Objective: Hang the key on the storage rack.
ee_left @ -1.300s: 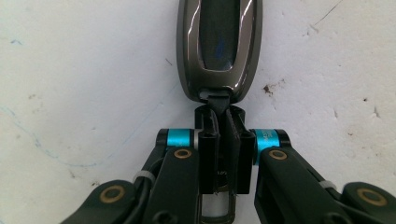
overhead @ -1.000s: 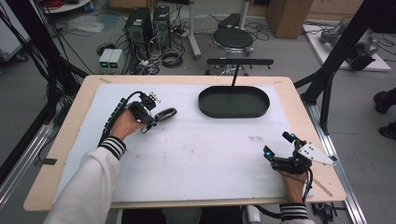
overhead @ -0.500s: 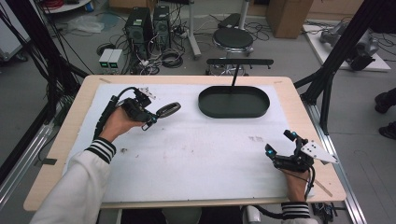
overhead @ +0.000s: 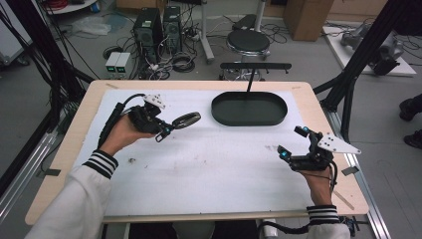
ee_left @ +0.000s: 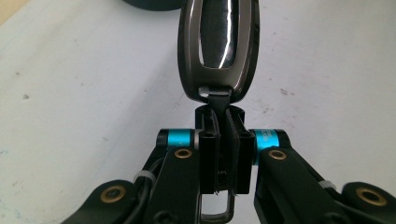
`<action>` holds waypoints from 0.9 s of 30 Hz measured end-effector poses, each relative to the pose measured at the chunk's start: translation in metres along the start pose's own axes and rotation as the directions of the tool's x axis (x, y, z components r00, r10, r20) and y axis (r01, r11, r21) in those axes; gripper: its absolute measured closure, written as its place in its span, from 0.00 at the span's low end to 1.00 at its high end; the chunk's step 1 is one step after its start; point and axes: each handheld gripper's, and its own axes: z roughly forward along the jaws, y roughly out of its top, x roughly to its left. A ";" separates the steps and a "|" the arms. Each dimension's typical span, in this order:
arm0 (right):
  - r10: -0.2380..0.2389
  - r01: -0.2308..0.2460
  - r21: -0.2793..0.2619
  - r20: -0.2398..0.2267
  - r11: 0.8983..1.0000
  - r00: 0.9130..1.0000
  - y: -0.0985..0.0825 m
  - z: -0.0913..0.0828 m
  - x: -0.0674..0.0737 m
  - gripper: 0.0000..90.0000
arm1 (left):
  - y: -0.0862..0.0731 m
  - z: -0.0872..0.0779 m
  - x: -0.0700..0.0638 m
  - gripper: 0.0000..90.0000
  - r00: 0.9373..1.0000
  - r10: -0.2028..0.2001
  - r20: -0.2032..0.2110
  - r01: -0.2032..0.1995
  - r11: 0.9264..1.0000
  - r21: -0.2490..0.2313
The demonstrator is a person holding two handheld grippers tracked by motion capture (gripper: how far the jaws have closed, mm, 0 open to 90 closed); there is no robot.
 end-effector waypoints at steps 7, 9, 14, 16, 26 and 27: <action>-0.044 0.050 0.056 -0.110 0.997 0.993 0.027 0.020 0.006 0.01 | 0.002 -0.004 -0.010 0.94 0.999 0.034 0.025 -0.034 0.999 -0.021; -0.051 0.061 0.069 -0.130 0.996 0.990 0.033 0.026 0.009 0.01 | 0.003 -0.006 -0.013 0.94 0.998 0.051 0.034 -0.050 0.998 -0.022; -0.081 0.098 0.092 -0.171 0.991 0.982 0.047 0.040 0.012 0.01 | 0.004 -0.008 -0.019 0.94 0.995 0.078 0.069 -0.075 0.996 -0.047; -0.089 0.114 0.105 -0.216 0.988 0.972 0.056 0.050 0.015 0.01 | 0.005 -0.008 -0.022 0.94 0.993 0.088 0.077 -0.084 0.995 -0.050; -0.133 0.188 0.149 -0.318 0.971 0.939 0.084 0.081 0.023 0.01 | 0.009 -0.006 -0.031 0.94 0.986 0.126 0.110 -0.121 0.991 -0.052; -0.140 0.206 0.162 -0.346 0.965 0.928 0.089 0.089 0.026 0.01 | 0.009 -0.006 -0.032 0.94 0.986 0.126 0.110 -0.121 0.991 -0.053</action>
